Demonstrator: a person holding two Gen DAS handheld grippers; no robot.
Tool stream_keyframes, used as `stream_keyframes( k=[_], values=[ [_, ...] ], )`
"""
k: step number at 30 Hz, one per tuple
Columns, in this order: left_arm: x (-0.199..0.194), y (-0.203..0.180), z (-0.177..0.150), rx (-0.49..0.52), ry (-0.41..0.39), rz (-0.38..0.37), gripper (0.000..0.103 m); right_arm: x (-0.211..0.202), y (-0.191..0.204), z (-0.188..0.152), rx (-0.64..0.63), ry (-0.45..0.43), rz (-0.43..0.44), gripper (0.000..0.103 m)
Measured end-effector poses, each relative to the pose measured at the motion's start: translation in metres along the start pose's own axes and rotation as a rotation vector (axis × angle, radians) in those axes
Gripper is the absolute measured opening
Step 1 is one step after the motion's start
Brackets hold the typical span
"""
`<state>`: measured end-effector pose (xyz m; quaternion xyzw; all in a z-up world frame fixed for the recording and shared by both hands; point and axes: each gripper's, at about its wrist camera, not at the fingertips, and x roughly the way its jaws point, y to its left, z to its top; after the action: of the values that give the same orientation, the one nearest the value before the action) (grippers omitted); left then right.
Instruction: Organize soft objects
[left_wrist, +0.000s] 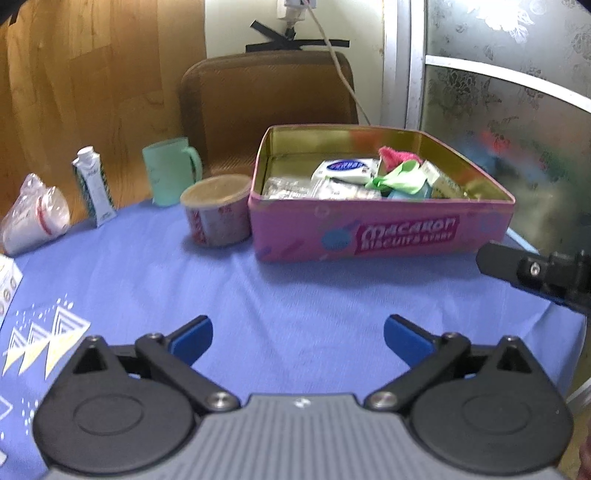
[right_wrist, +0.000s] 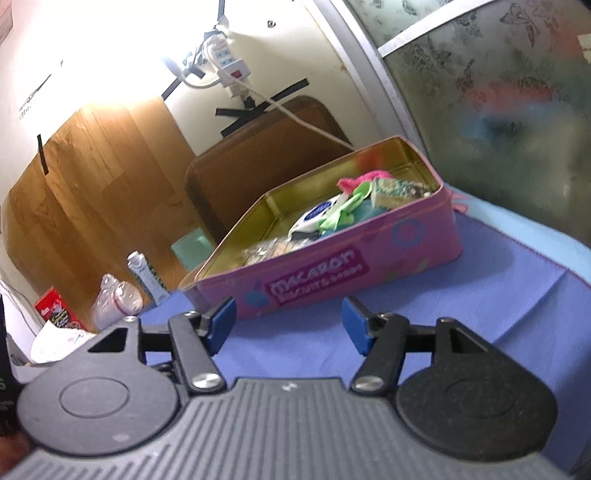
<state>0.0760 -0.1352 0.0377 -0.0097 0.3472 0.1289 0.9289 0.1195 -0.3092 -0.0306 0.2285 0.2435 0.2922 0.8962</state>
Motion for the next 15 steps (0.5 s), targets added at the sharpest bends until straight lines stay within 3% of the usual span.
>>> stream_keyframes(
  k=[15],
  values=[
    [0.0, 0.017, -0.034, -0.051, 0.094, 0.032, 0.103, 0.0, 0.02, -0.024, -0.014, 0.041, -0.005, 0.083]
  ],
)
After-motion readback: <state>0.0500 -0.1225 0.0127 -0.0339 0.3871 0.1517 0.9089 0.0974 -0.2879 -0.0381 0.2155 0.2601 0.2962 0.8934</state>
